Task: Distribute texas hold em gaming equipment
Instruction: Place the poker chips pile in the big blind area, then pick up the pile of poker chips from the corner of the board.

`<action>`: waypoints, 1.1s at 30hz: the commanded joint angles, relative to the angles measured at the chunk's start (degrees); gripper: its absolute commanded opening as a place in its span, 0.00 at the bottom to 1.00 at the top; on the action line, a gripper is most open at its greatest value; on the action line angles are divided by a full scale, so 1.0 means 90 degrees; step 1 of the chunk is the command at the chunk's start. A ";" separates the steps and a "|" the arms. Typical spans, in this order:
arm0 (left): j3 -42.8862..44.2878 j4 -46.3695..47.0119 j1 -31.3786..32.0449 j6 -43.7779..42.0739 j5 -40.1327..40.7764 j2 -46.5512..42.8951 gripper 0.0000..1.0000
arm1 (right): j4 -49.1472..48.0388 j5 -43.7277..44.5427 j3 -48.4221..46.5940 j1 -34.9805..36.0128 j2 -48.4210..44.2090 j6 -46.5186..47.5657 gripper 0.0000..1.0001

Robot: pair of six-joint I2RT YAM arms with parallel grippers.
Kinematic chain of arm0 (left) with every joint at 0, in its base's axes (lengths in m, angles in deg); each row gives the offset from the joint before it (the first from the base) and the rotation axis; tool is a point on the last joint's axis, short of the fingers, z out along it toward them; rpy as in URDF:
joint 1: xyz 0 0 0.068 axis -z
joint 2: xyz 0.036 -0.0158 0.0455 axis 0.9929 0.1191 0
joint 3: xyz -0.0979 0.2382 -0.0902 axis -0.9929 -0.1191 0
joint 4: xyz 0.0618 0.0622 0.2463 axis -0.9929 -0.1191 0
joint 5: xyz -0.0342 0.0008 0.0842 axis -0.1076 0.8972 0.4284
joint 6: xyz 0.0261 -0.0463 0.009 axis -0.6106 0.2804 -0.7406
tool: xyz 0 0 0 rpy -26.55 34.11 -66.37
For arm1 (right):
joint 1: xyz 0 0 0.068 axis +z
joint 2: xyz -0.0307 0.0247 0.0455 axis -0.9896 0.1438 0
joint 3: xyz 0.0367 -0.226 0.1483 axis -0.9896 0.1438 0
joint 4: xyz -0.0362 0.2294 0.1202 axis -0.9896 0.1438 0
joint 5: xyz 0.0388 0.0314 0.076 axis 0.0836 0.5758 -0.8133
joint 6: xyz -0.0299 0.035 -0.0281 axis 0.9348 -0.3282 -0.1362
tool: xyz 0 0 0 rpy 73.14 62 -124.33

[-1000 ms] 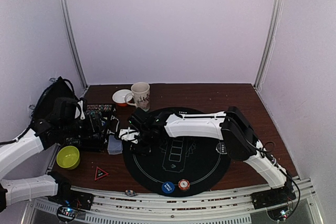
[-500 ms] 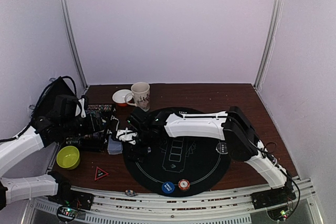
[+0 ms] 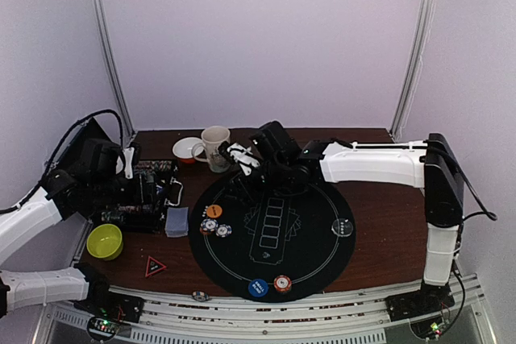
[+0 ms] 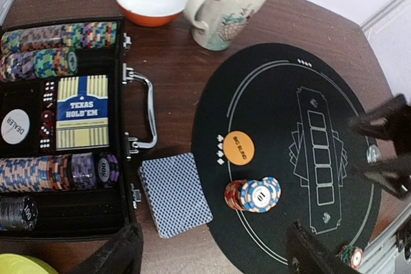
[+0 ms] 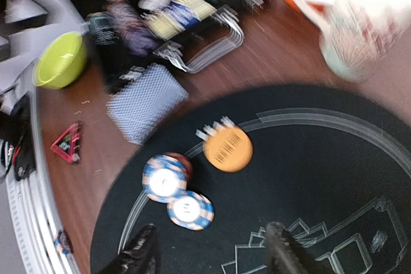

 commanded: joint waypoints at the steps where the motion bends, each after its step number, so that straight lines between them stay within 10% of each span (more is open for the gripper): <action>1: 0.0554 -0.0748 0.0590 -0.0518 0.0050 0.0262 0.78 | 0.0386 0.0567 0.0371 -0.0138 0.0595 -0.1558 0.50; 18: 0.1156 -0.1836 0.5048 -0.1426 0.0657 0.2438 0.75 | 0.0094 -0.0929 -0.0032 -0.0136 0.2009 -0.2689 0.11; 33: 0.0278 -0.1388 0.4905 -0.1503 -0.0236 0.3442 0.67 | 0.0239 -0.1275 -0.0418 -0.0059 0.2102 -0.2511 0.10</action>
